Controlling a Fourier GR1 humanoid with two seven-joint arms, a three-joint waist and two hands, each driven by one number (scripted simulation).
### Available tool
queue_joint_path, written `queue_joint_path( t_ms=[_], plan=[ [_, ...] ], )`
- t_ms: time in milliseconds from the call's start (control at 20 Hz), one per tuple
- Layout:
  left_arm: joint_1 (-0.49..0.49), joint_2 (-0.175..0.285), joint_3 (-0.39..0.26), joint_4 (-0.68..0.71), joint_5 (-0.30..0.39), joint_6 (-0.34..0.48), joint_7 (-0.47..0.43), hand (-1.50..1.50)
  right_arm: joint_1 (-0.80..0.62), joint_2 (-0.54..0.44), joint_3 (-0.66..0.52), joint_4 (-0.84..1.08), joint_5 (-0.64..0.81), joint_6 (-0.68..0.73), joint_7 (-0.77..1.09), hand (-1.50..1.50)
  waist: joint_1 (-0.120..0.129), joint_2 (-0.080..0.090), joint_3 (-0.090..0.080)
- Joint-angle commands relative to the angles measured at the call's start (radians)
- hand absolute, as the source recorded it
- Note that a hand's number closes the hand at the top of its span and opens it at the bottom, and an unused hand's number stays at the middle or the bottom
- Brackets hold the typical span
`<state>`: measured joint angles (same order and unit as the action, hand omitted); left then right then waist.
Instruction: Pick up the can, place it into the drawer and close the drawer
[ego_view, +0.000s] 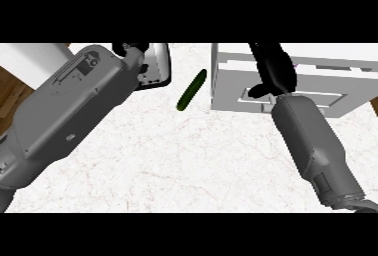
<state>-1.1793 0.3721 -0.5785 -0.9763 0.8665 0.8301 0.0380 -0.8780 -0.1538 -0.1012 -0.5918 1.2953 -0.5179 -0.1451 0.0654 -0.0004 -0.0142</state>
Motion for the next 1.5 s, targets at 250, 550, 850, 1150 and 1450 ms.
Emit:
queue_joint_path(
  t_ms=[250,550,850,1150,1450],
  plan=[
    [0.06,0.05,-0.002,-0.122,-0.027,0.014,0.052,-1.5,-0.127,-0.037,-0.086,0.235,-0.013,-0.151,-0.006,-1.5,0.026,0.023,0.017],
    [0.049,0.061,0.005,-0.124,-0.046,0.003,0.071,-1.5,-0.222,-0.05,-0.092,0.318,0.014,-0.192,0.025,-1.5,0.032,0.036,0.017],
    [0.053,0.086,0.006,-0.181,-0.053,0.001,0.105,-1.5,-0.316,-0.079,-0.101,0.368,0.026,-0.15,0.075,-1.5,0.043,0.034,0.016],
    [0.08,0.103,0.004,-0.247,-0.051,0.023,0.147,-1.5,-0.367,-0.115,-0.147,0.405,-0.034,-0.034,-0.043,-1.5,0.061,0.033,0.017],
    [0.101,0.101,-0.006,-0.255,-0.069,0.017,0.126,-1.5,-0.392,-0.016,-0.37,0.383,-0.289,0.058,-0.167,-1.5,0.055,0.034,0.021]
  ],
)
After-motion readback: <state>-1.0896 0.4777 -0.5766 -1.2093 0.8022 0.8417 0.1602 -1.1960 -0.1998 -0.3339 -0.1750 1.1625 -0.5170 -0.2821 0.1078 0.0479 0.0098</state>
